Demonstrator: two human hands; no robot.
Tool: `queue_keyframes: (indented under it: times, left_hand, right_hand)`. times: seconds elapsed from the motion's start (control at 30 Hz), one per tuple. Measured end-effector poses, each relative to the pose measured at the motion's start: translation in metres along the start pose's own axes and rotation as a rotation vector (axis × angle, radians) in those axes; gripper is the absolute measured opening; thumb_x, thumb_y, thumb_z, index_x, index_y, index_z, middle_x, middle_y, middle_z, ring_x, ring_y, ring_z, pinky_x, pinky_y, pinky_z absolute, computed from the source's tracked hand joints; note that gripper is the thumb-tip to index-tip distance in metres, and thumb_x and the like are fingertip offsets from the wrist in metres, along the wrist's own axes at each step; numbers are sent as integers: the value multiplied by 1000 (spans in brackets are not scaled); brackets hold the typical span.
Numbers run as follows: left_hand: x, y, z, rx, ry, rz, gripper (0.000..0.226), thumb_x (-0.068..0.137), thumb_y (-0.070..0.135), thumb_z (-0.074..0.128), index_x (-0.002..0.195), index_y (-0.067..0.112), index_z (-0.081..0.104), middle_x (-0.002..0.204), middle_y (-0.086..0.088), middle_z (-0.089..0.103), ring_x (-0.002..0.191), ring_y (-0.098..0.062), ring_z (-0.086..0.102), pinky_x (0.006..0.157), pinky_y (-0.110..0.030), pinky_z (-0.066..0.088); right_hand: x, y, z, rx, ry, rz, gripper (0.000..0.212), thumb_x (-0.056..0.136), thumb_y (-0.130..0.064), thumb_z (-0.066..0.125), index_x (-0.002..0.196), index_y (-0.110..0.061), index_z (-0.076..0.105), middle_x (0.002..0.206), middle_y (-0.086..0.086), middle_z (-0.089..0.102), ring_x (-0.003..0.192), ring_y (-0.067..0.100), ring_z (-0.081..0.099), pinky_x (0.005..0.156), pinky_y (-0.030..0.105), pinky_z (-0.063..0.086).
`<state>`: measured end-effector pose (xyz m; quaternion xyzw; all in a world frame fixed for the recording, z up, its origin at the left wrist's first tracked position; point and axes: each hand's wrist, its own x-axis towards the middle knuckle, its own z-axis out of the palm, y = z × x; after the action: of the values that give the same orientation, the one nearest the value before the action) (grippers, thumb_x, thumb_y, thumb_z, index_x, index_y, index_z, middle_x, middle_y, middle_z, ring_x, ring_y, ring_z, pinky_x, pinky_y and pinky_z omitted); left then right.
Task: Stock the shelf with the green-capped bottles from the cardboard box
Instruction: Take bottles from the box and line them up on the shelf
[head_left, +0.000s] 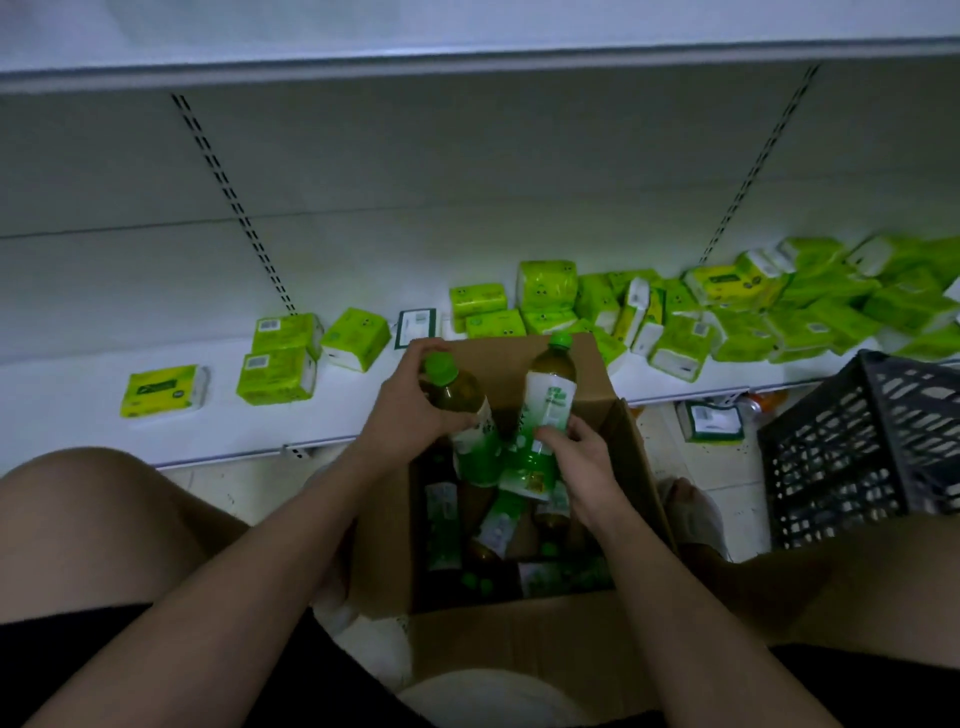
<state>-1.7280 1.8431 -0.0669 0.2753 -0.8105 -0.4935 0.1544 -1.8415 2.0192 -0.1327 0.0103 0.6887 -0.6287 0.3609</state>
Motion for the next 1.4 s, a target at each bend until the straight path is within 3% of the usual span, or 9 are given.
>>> queue_keyframes:
  times: [0.1, 0.23, 0.33, 0.43, 0.53, 0.83, 1.0, 1.2, 1.4]
  left_hand:
    - [6, 31, -28, -111, 56, 74, 69, 57, 3, 89, 111, 21, 50, 95, 13, 60, 80, 14, 58, 67, -3, 46]
    - [16, 71, -68, -314, 59, 90, 65, 57, -1, 88, 109, 20, 56, 104, 4, 66, 96, -10, 64, 80, -21, 55]
    - [21, 105, -95, -430, 82, 156, 62, 56, 2, 87, 107, 25, 61, 110, 2, 68, 104, -13, 65, 95, -35, 52]
    - [25, 149, -120, -500, 115, 249, 65, 50, 4, 88, 106, 23, 62, 109, 1, 68, 108, -12, 63, 97, -35, 51]
    - [29, 194, -146, -544, 63, 320, 69, 49, 4, 85, 112, 19, 62, 105, -3, 71, 99, -18, 67, 88, -37, 56]
    - [61, 301, -216, -601, 107, 505, 56, 67, -8, 75, 116, 15, 60, 104, -4, 69, 100, -18, 67, 90, -40, 54]
    - [86, 317, -236, -547, 143, 495, 78, 56, -1, 83, 129, 9, 56, 118, -12, 68, 109, -27, 67, 94, -46, 53]
    - [110, 307, -236, -433, 168, 432, 76, 59, 2, 82, 130, 15, 56, 119, -5, 67, 112, -25, 62, 100, -48, 48]
    - [131, 302, -241, -446, 102, 393, 71, 78, 3, 72, 141, 16, 43, 125, -2, 62, 115, -23, 58, 99, -42, 43]
  right_hand:
    - [-10, -36, 8, 192, -136, -49, 25, 94, -12, 55, 117, -9, 64, 112, 14, 70, 99, 27, 69, 95, 48, 52]
    - [-29, -82, 20, 420, -278, -113, 36, 91, -18, 46, 119, -1, 61, 106, 20, 65, 102, 35, 61, 102, 54, 42]
    - [-48, -119, 27, 464, -296, -175, 38, 85, -34, 58, 111, -6, 66, 92, 16, 67, 82, 31, 65, 87, 48, 52]
    - [-70, -155, 35, 350, -283, -282, 75, 56, -55, 80, 114, -10, 65, 84, 10, 71, 70, 23, 70, 65, 36, 57]
    - [-88, -196, 41, 270, -239, -471, 87, 44, -57, 85, 112, -7, 63, 82, 10, 71, 69, 24, 70, 66, 39, 59]
    - [-115, -327, 66, 66, -136, -823, 36, 74, -35, 79, 106, -22, 66, 100, 2, 75, 91, 19, 73, 87, 43, 58]
    - [-105, -363, 83, -52, -55, -897, 57, 72, -37, 81, 123, -26, 59, 119, -6, 65, 107, 16, 64, 97, 42, 52]
    - [-85, -376, 104, 51, -101, -899, 27, 82, -26, 74, 100, -35, 56, 103, -15, 63, 96, 4, 61, 92, 36, 51]
    - [-62, -383, 108, -19, -188, -902, 25, 87, -27, 67, 111, -32, 61, 111, -11, 69, 105, 9, 65, 91, 33, 52]
